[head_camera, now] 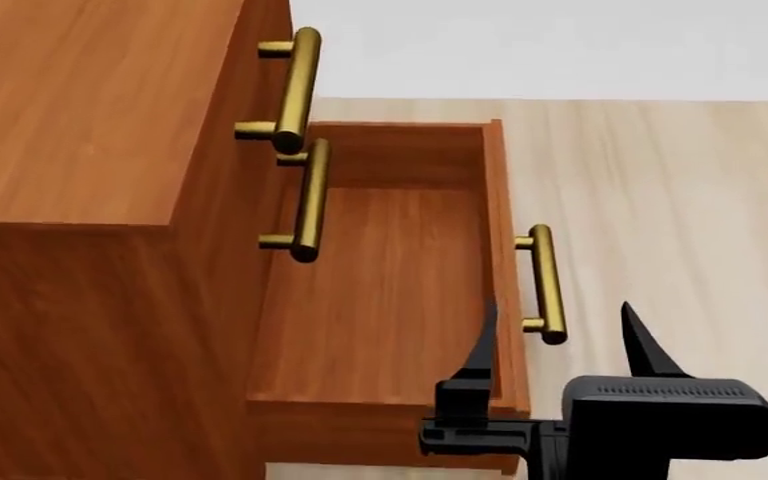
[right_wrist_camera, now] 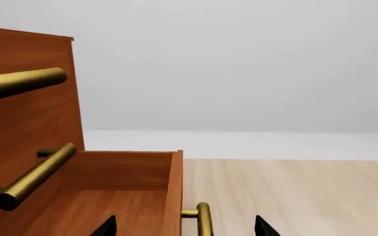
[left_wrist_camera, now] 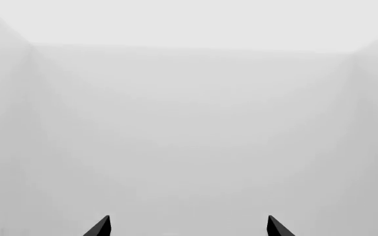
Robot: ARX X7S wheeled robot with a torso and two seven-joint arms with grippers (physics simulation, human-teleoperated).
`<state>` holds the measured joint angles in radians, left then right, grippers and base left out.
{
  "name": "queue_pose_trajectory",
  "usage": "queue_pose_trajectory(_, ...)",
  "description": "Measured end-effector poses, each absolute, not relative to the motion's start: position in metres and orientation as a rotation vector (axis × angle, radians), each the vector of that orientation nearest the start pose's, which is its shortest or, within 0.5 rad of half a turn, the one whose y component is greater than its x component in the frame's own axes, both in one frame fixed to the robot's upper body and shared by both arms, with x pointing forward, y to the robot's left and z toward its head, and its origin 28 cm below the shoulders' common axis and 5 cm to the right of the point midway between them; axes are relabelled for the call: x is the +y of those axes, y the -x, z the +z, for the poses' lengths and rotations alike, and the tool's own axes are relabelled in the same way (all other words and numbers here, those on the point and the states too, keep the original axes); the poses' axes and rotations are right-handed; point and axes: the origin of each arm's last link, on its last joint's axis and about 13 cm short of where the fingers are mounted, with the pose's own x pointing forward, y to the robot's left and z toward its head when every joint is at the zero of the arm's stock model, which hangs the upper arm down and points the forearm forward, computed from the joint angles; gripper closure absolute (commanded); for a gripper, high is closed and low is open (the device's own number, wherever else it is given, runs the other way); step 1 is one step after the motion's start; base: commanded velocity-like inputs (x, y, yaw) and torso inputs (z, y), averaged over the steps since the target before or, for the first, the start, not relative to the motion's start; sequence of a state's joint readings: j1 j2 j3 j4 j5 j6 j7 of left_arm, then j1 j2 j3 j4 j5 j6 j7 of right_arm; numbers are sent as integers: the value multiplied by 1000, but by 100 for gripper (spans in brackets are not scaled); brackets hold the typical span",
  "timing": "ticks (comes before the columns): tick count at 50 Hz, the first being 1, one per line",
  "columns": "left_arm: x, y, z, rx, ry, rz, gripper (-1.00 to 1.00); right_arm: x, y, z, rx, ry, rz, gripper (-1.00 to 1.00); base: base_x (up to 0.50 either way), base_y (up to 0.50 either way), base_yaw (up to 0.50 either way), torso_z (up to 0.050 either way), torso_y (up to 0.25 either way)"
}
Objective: Close the bottom drawer of the cabinet and open the top drawer.
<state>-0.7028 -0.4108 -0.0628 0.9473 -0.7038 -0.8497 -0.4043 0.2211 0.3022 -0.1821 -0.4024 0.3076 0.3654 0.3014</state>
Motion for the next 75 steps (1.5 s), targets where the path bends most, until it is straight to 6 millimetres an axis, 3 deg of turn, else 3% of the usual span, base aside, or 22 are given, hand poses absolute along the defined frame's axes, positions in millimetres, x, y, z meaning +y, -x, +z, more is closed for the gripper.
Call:
queue_pose_trajectory(17, 227, -202, 282, -702, -4, -100, -100, -109, -241, 119, -190, 16, -4, -100, 0, 0, 0, 0, -156)
queue_pose_trajectory(31, 228, -201, 281, -705, 0, -95, -100, -111, -241, 123, -206, 20, -43, -100, 0, 0, 0, 0, 0)
queue_pose_trajectory(51, 228, -201, 282, -705, -3, -91, -100, -134, -248, 129, -227, 31, -217, -100, 0, 0, 0, 0, 0)
queue_pose_trajectory(75, 227, -201, 283, -708, -10, -94, -100, -157, -276, 114, -166, 21, -343, -100, 0, 0, 0, 0, 0)
